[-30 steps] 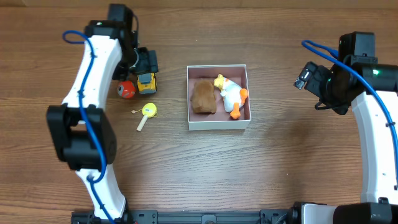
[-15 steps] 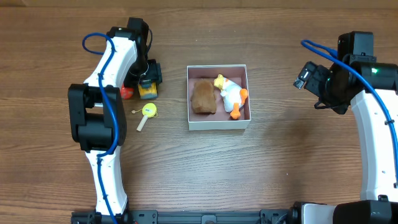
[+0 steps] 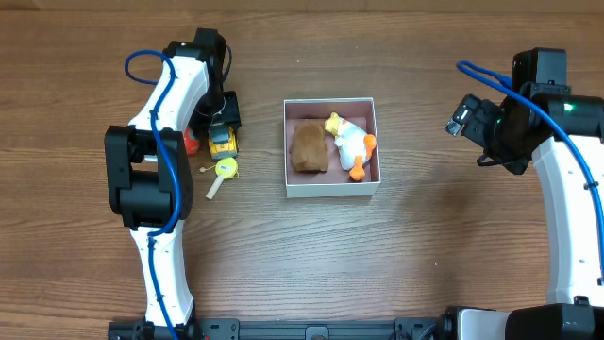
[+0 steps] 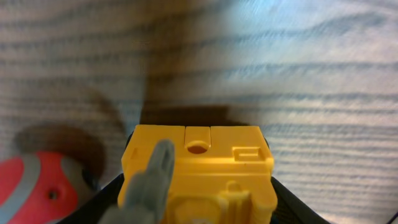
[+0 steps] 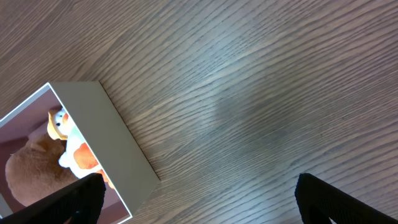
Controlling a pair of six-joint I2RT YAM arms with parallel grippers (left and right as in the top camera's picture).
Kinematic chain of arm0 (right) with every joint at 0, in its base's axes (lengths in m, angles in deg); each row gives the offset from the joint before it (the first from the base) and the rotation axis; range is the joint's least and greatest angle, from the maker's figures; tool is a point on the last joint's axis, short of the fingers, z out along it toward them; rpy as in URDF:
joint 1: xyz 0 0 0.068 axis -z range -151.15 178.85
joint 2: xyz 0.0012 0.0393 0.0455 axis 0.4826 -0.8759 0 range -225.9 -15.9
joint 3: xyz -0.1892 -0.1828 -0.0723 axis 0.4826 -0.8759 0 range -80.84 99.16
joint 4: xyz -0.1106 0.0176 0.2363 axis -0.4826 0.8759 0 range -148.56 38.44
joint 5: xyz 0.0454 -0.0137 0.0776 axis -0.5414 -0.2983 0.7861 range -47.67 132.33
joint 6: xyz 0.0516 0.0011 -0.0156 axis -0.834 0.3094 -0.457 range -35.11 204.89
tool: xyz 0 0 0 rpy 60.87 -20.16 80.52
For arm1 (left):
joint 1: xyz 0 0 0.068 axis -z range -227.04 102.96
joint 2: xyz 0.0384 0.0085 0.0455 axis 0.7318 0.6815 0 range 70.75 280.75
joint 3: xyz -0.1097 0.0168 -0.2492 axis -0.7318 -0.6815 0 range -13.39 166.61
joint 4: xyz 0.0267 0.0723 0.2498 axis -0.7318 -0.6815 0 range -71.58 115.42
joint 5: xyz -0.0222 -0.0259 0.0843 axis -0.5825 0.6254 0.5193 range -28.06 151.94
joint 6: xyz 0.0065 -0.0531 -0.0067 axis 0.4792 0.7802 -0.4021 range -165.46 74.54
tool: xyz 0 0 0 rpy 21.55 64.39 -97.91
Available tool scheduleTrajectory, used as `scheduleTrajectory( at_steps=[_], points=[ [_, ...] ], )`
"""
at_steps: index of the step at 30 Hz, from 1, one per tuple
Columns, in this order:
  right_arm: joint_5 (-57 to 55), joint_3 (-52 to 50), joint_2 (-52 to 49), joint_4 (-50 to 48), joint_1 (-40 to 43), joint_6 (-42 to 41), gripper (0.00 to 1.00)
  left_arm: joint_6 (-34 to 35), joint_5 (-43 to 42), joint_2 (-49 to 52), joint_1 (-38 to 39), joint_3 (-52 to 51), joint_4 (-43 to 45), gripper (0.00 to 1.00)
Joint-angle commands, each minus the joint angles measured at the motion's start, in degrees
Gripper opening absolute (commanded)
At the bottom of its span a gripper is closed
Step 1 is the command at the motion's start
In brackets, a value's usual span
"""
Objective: Pack container
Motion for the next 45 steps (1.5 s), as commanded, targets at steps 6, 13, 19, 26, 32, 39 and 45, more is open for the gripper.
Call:
scheduleTrajectory(
  at_steps=[6, 13, 19, 26, 32, 39, 45],
  points=[
    [0.28, 0.02, 0.24, 0.74, 0.11, -0.26, 1.0, -2.38, 0.55, 0.48, 1.18, 12.66, -12.09, 0.25],
    [0.28, 0.02, 0.24, 1.53, 0.11, -0.26, 1.0, -3.45, 0.33, 0.09, 6.93, 34.38, -27.5, 0.24],
    [0.28, 0.02, 0.24, 2.23, 0.11, -0.24, 1.0, -9.27, -2.01, -1.53, 16.24, 40.17, -30.4, 0.27],
    [0.28, 0.02, 0.24, 2.38, 0.11, -0.24, 1.0, -27.76, -0.85, -1.22, 27.26, 38.66, -30.4, 0.16],
    [0.28, 0.02, 0.24, 2.36, 0.11, -0.24, 1.0, -40.48, 3.45, -1.22, 33.33, 32.98, -29.66, 0.12],
    [0.28, 0.02, 0.24, 2.45, 0.11, -0.02, 1.0, -49.48, 0.76, -1.22, 34.14, 20.79, -21.73, 0.15],
    [0.28, 0.02, 0.24, 2.4, 0.11, -0.04, 1.0, -53.09, 0.63, -1.22, 34.1, 12.96, -16.39, 0.18]
  ],
)
